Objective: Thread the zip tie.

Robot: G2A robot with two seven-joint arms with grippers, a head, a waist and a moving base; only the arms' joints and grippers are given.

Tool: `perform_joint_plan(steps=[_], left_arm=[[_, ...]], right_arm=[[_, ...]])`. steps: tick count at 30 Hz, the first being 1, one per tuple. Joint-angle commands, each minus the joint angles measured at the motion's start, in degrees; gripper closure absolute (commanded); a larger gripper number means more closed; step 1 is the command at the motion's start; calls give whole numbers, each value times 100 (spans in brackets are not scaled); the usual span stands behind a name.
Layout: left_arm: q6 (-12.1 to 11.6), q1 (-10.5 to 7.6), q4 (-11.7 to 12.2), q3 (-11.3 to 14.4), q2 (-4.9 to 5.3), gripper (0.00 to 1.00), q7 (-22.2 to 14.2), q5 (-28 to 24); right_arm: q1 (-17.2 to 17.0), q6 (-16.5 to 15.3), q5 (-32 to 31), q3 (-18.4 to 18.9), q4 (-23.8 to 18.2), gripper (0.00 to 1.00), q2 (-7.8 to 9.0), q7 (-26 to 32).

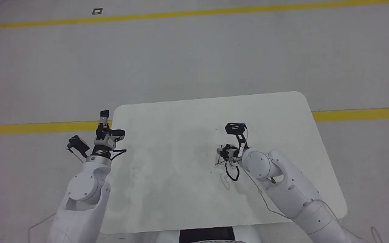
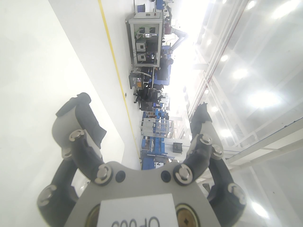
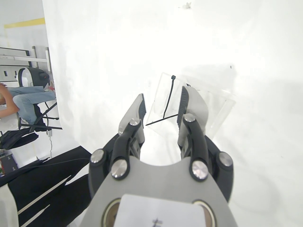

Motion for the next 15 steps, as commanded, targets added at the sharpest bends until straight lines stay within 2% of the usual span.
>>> perform_joint_plan(steps=[1, 7, 15], left_arm=[[0, 0, 0, 0, 0, 0, 0, 0], [0, 0, 0, 0, 0, 0, 0, 0], [0, 0, 0, 0, 0, 0, 0, 0]], right_arm=[[-9, 0, -42, 10, 7, 95, -15, 13], [12, 0, -159, -39, 85, 96, -86, 55], [73, 0, -277, -74, 307, 86, -196, 86]])
